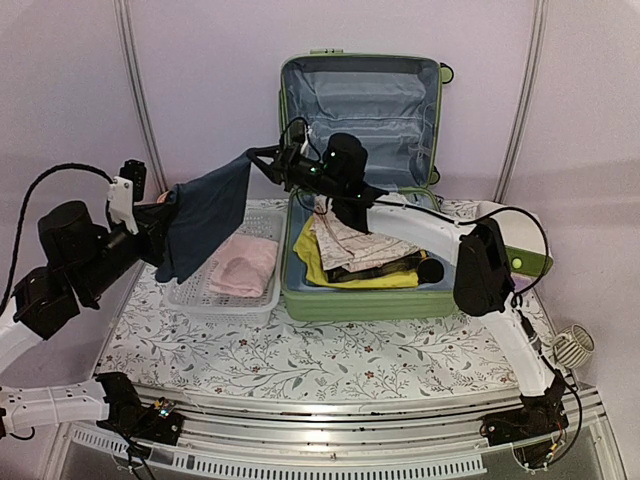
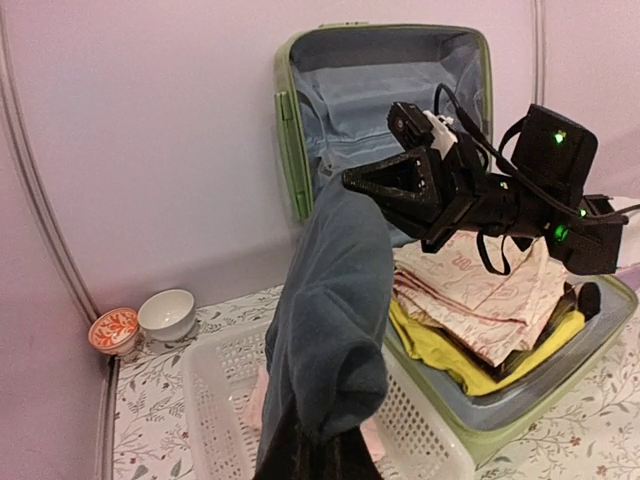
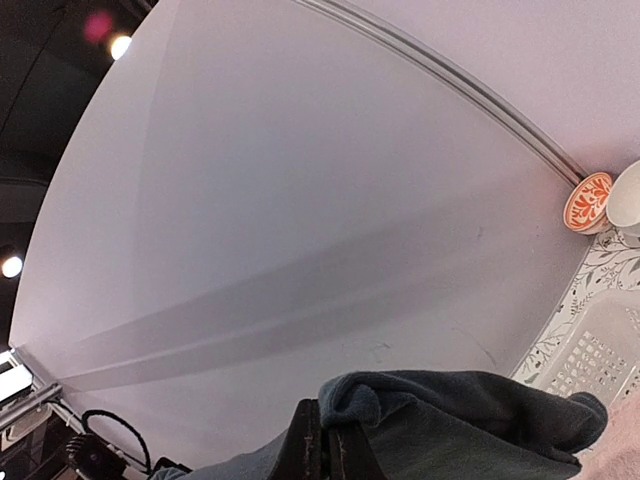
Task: Open, take out, and arrange the luggage
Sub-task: Place the clothes in the bin.
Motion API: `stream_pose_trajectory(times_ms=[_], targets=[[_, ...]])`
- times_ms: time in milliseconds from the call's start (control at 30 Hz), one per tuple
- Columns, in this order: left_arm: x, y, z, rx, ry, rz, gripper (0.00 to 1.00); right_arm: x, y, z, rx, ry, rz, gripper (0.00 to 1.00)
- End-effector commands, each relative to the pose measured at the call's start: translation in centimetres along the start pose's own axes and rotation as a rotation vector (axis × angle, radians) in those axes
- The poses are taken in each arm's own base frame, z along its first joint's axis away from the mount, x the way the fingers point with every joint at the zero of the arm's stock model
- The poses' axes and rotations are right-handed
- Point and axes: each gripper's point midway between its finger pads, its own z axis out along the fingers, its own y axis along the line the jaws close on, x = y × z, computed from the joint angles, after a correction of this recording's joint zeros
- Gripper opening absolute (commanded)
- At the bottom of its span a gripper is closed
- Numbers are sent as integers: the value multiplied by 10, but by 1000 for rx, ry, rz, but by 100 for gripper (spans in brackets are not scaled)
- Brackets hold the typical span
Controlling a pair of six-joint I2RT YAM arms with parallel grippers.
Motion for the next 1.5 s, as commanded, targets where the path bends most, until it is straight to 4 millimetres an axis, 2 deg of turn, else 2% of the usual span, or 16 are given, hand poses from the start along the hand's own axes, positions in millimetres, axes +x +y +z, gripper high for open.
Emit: stream_pose_trajectory(times_ms=[0, 200, 300, 367, 567, 667, 767, 867, 967, 1033, 1133, 1167, 1233, 1300, 1333, 1467], targets=[[18, 21, 4, -95, 58, 135, 0, -39, 13, -2, -99, -222, -24, 1], [56, 32, 26, -159, 138, 145, 0, -38, -25, -4, -62, -306, -34, 2], [61, 37, 31, -161, 110, 103, 0, -36, -37, -6, -54, -327, -37, 2], [62, 30, 33, -112, 92, 64, 0, -35, -38, -6, -62, -326, -36, 2], [47, -14, 31, 149, 16, -44, 0, -37, -9, -13, -77, -284, -59, 1], [32, -32, 24, 268, -41, -117, 0, -43, 12, -26, -42, -281, -95, 1], [21, -52, 18, 393, -73, -173, 0, -54, 39, -48, 3, -304, -130, 1], [17, -65, 18, 463, -72, -206, 0, -60, 49, -67, 70, -330, -154, 1], [16, -63, 20, 453, -75, -239, 0, -64, 55, -73, 110, -336, -198, 1], [21, -54, 26, 394, -57, -261, 0, -62, 52, -69, 114, -322, -203, 1], [37, -30, 35, 234, -7, -277, 0, -54, 39, -55, 87, -278, -179, 1], [41, -28, 36, 217, 4, -274, 0, -48, 26, -47, 84, -255, -166, 1], [47, -30, 37, 226, 7, -274, 0, -48, 23, -32, 53, -235, -151, 1], [49, -35, 38, 254, -4, -290, 0, -44, 8, -22, 42, -208, -130, 1], [51, -36, 39, 262, -4, -298, 0, -39, -7, -17, 46, -191, -114, 1], [60, -44, 41, 296, 6, -320, 0, -32, -36, -13, 59, -177, -72, 1]])
